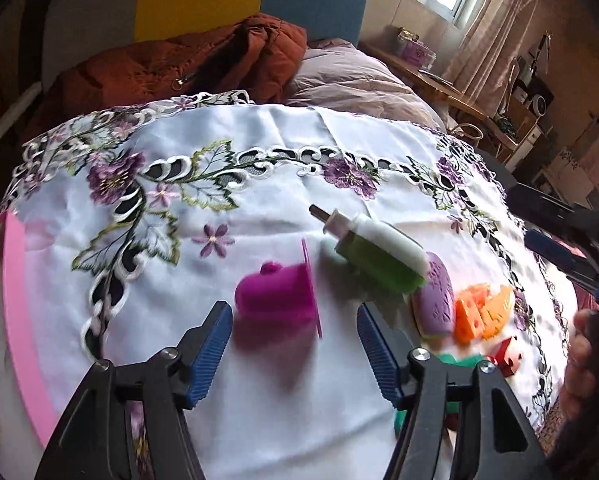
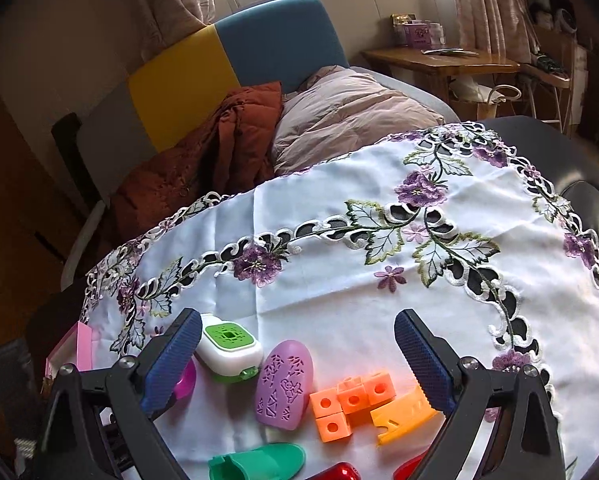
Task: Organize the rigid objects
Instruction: 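Move the left gripper to the magenta cup toy and grasp it, then lift the magenta toy with the left gripper while the right gripper grasps the white-green plug, then lower the magenta toy into the tray and open the left gripper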
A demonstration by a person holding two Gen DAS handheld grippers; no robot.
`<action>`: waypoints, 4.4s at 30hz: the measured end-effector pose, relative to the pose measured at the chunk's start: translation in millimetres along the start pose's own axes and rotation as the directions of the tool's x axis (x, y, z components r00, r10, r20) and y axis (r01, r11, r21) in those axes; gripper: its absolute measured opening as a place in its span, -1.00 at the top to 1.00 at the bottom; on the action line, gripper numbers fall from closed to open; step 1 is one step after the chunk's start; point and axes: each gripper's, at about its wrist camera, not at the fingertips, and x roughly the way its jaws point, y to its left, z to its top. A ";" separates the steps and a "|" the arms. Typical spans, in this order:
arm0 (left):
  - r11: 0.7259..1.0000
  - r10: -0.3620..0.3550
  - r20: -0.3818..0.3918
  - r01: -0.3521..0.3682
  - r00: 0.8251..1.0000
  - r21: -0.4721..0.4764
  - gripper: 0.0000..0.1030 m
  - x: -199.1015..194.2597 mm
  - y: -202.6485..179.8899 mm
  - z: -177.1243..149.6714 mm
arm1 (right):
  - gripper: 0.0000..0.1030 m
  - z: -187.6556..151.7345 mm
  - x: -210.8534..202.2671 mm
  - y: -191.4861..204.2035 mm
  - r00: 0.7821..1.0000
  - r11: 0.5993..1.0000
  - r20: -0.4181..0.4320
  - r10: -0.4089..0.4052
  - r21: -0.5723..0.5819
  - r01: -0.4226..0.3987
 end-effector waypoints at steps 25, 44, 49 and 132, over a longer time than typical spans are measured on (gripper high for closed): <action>0.995 0.040 0.062 -0.045 0.997 0.089 0.10 -37.3 -10.7 -80.1 | -0.85 -6.9 15.9 6.0 0.997 0.999 -0.079 0.015 -0.041 -0.019; 1.000 -0.002 0.084 0.000 0.996 0.025 0.09 -37.4 -1.3 -88.4 | -0.74 -14.6 85.0 103.3 0.930 0.851 -0.363 -0.054 -0.503 -0.147; 1.000 -0.004 0.083 0.002 0.997 0.026 0.09 -38.6 -1.3 -87.8 | -0.04 -28.8 113.8 112.2 0.909 0.804 -0.368 -0.196 -0.591 -0.066; 0.821 0.450 0.122 -0.356 0.885 -0.446 -0.04 -208.4 180.3 -175.7 | -0.02 -122.1 51.4 145.6 0.939 0.757 -0.340 0.047 -0.601 -0.256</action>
